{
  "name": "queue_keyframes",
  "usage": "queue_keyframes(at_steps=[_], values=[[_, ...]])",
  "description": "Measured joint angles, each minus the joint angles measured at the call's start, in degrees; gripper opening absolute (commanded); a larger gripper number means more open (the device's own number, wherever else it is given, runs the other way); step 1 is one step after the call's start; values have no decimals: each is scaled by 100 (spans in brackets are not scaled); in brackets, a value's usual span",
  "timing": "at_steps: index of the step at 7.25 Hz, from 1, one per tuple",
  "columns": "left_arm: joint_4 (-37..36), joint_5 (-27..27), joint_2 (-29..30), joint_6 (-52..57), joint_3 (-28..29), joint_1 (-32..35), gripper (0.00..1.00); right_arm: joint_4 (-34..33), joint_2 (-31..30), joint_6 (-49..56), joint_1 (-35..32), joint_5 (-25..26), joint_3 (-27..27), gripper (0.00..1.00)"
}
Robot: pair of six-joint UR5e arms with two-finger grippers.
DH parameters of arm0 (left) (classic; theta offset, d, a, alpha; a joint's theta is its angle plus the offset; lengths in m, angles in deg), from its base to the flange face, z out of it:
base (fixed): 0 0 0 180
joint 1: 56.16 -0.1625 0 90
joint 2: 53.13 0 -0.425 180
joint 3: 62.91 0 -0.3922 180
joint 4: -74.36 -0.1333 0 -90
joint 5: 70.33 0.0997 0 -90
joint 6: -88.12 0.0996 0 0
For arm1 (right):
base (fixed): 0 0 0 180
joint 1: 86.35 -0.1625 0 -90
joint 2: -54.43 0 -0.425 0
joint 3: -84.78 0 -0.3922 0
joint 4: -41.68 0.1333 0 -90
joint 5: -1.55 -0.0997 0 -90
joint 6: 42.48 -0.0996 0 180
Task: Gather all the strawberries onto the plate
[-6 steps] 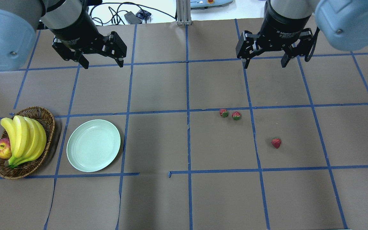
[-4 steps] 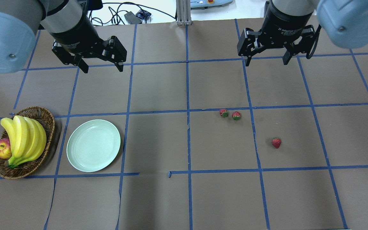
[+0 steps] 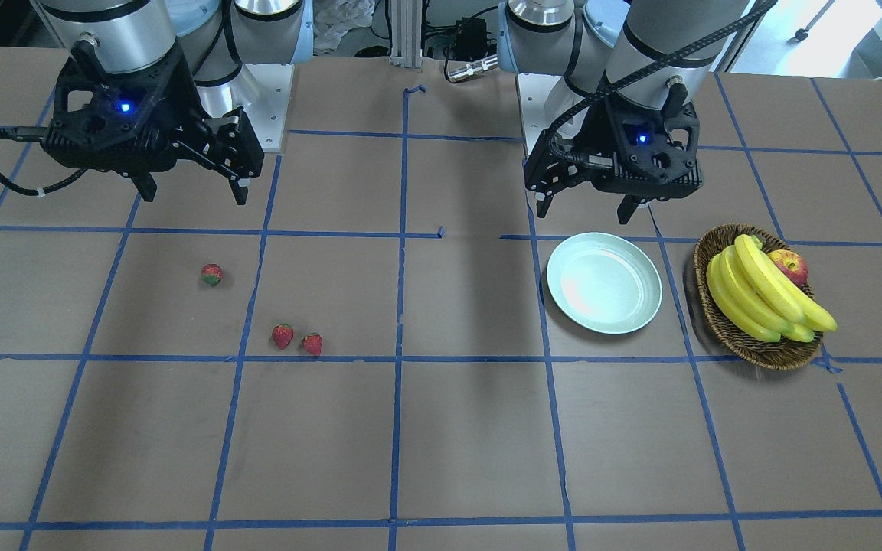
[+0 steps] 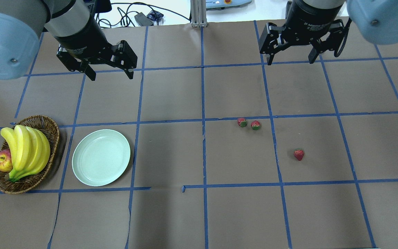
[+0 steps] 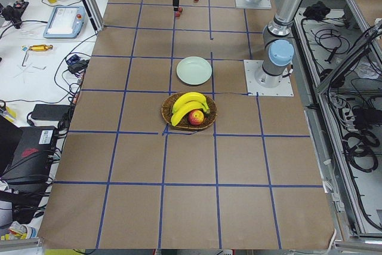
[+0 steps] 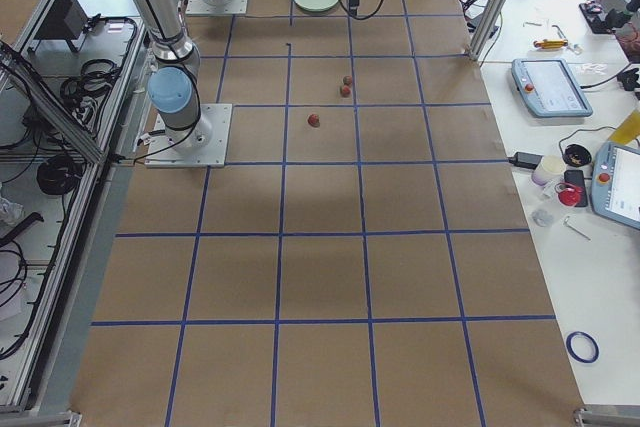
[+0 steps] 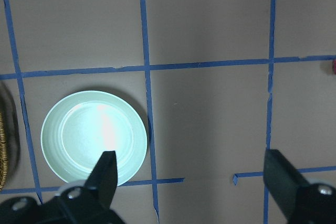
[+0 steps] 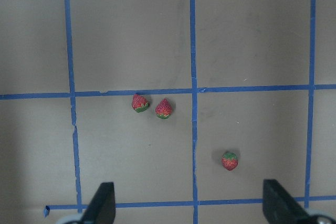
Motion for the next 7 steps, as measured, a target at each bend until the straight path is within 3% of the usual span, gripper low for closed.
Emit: queue_keyframes(at_steps=[7], values=[[-8,1,19,-39,-3,0,100,0,37,8,1,0,98,100]])
